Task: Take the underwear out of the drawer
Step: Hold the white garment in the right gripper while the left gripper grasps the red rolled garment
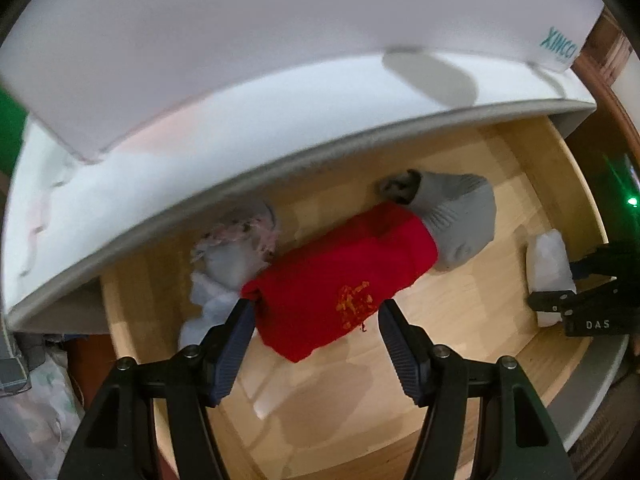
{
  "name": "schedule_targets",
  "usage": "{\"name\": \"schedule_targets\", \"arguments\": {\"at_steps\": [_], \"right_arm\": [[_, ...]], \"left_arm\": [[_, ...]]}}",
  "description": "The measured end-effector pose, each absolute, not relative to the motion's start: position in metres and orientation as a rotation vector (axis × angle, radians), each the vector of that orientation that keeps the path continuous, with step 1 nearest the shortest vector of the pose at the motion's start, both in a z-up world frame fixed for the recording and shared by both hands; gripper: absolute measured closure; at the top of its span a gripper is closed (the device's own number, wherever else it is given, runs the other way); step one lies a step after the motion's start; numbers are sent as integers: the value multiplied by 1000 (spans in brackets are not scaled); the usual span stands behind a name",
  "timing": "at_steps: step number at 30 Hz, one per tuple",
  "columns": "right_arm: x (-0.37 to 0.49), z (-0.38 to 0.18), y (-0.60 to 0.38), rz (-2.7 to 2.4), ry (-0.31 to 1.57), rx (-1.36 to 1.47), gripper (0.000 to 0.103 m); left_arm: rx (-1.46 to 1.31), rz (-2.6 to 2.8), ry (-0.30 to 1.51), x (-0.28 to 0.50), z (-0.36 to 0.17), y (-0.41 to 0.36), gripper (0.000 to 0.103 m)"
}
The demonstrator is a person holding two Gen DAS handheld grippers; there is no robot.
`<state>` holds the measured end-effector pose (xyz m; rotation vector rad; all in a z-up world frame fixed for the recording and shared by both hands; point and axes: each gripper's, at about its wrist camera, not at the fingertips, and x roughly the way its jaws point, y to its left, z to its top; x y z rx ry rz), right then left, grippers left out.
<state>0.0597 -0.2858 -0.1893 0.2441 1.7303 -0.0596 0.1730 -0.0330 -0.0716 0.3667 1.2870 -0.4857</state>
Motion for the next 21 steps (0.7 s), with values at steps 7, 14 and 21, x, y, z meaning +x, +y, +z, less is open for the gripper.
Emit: {"name": "schedule_targets", "arguments": {"at_steps": [7, 14, 21], "right_arm": [[61, -189, -290, -59, 1731, 245, 54], [62, -190, -291, -56, 1729, 250, 54], [63, -190, -296, -48, 1725, 262, 54]], "left_arm": [[389, -508, 1410, 175, -93, -38, 37], [373, -512, 1549, 166, -105, -32, 37], [296, -510, 1524, 157, -92, -32, 37]]}}
